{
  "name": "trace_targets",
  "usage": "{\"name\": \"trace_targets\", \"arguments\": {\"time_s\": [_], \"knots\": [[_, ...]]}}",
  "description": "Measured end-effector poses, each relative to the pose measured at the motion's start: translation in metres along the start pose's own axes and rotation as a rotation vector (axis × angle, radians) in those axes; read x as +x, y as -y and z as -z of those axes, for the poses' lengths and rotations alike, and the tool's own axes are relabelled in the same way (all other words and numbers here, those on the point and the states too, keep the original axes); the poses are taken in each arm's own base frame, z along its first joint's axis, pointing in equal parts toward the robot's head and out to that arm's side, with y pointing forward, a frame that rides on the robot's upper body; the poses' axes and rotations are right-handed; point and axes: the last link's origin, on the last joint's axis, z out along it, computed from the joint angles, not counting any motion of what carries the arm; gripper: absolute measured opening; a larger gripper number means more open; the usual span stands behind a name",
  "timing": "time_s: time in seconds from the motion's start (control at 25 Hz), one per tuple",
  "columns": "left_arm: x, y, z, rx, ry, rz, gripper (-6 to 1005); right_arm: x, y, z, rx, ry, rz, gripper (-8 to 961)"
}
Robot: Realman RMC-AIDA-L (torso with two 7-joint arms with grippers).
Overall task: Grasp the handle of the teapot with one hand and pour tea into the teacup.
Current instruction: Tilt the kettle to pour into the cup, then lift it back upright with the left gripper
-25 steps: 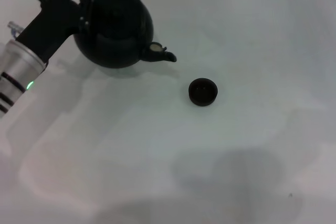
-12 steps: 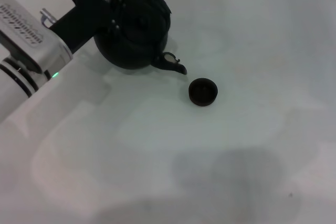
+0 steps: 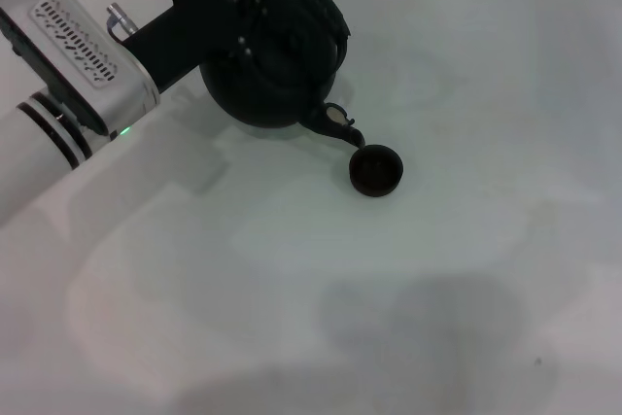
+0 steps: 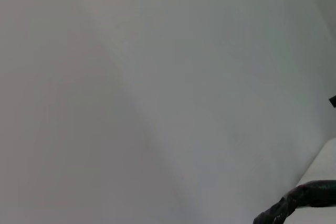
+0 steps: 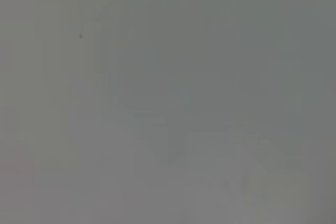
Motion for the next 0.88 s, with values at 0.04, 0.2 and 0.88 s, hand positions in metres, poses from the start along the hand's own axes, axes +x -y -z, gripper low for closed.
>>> {"name": "trace_targets", "arguments": {"time_s": [0.04,0.2,0.88], "knots": [[0.0,0.0,-0.001,-0.003,-0.001,-0.005,121,0.0,0.0,0.0,0.0,0.0,0.0,845],[0.002,0.001,-0.003,-0.006,-0.007,-0.032,119,0.001,0.001,0.0,0.002,-0.001,-0.001,845],[0.008,-0.003,-0.012,-0.057,-0.023,-0.102,116,0.0,0.002,0.0,0.004,0.0,-0.003,845]]}}
